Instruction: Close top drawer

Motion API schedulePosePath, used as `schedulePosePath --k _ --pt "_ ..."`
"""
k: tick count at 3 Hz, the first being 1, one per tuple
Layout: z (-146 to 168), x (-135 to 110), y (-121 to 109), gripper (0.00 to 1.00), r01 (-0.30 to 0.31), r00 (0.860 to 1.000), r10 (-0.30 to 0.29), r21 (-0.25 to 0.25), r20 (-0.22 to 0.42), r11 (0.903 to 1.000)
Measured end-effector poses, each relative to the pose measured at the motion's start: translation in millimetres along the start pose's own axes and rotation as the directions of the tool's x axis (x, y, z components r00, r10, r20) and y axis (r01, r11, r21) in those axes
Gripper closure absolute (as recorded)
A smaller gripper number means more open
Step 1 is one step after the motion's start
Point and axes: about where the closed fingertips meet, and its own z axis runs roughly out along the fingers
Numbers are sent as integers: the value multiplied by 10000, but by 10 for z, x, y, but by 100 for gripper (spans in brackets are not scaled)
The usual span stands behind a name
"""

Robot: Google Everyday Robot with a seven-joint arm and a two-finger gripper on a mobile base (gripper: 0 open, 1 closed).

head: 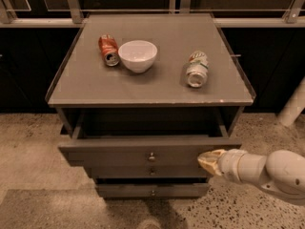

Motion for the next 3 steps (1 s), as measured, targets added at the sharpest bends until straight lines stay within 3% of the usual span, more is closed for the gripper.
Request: schedulePosePath --k 3 --pt "396 -358 -329 100 391 9980 -393 36 486 9992"
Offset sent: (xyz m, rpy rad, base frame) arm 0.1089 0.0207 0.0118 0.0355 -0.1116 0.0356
